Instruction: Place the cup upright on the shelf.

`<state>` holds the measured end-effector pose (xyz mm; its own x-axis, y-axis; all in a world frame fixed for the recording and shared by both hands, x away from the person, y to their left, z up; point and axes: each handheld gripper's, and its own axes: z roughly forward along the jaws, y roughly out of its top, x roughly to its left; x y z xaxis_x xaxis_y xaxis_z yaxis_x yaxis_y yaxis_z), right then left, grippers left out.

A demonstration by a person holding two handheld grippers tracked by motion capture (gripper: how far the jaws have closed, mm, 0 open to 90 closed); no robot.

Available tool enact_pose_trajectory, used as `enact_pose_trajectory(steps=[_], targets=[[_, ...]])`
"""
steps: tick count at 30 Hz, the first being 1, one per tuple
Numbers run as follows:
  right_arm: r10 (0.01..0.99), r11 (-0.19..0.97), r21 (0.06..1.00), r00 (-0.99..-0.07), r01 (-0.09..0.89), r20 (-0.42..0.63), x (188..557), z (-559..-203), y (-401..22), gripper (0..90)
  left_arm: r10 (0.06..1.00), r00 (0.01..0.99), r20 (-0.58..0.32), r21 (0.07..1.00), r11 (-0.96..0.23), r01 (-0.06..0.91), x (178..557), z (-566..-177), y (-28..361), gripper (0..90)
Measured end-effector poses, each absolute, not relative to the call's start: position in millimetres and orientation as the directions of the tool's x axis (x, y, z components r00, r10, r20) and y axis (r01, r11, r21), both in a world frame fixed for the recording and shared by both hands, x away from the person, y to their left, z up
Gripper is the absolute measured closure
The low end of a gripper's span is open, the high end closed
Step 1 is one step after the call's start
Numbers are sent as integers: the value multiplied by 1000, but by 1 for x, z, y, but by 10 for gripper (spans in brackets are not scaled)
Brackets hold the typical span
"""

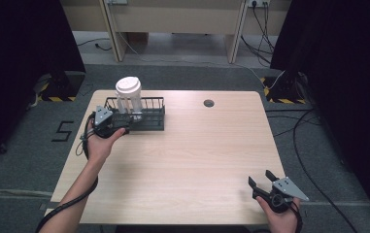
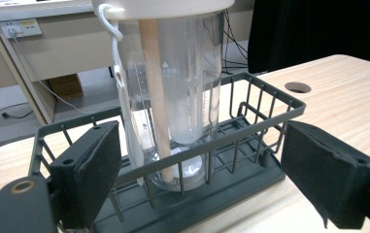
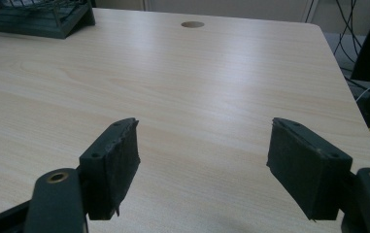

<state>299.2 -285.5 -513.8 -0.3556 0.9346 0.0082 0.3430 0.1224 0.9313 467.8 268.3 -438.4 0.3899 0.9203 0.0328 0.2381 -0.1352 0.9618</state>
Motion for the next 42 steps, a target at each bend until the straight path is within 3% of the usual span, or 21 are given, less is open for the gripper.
enact_pose_trajectory(steps=[42], targets=[[936, 124, 931, -352, 344, 5, 299, -514, -285, 272, 914, 404, 28, 962, -134, 238, 401, -465, 292, 143]])
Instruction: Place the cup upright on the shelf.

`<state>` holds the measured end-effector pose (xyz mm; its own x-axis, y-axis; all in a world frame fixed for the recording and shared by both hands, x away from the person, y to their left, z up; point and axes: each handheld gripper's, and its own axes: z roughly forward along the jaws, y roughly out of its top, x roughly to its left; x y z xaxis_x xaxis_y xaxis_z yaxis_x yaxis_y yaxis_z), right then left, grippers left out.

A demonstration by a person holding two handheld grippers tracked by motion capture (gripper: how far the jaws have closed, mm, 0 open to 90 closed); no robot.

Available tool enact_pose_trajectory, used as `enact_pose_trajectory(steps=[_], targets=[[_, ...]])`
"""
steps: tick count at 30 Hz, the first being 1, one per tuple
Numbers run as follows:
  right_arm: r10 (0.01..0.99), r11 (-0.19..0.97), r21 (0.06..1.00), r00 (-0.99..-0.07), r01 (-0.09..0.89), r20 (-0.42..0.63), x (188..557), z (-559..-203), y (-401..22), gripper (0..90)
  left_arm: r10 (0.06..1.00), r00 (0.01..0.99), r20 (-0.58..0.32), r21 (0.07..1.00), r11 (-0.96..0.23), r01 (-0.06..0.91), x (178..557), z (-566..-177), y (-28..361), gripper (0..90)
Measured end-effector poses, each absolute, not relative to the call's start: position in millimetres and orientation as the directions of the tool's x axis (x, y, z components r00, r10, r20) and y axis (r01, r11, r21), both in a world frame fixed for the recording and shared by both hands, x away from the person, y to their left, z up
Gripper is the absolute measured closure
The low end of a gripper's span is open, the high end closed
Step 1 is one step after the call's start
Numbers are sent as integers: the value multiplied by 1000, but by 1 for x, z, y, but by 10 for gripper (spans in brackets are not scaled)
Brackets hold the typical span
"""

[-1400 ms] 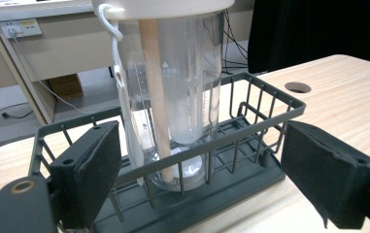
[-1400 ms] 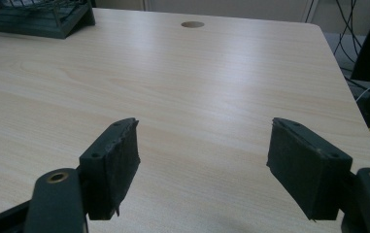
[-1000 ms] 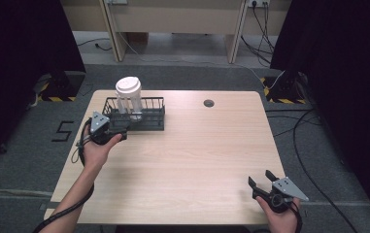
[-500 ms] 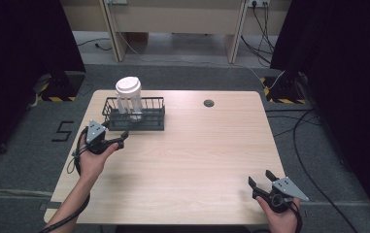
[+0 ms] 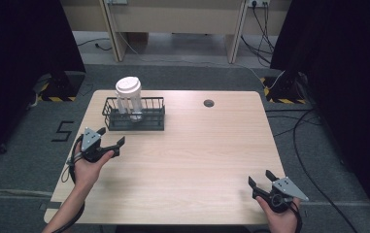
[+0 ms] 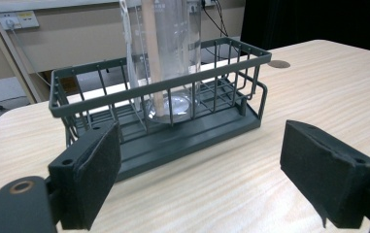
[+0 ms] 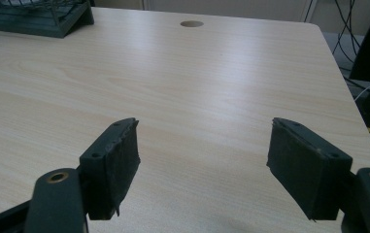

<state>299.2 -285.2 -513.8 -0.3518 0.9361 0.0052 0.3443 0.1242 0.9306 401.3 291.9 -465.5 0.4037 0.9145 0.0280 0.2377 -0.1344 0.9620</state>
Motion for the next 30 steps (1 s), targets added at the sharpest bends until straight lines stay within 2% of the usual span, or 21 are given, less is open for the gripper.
enact_pose_trajectory(steps=[22, 30], targets=[[937, 121, 931, -349, 346, 8, 299, -514, -285, 271, 933, 360, -7, 949, -106, 296, 368, -502, 308, 143], [937, 122, 930, -350, 346, 7, 299, -514, -285, 271, 935, 355, 8, 959, -108, 262, 362, -499, 310, 143]])
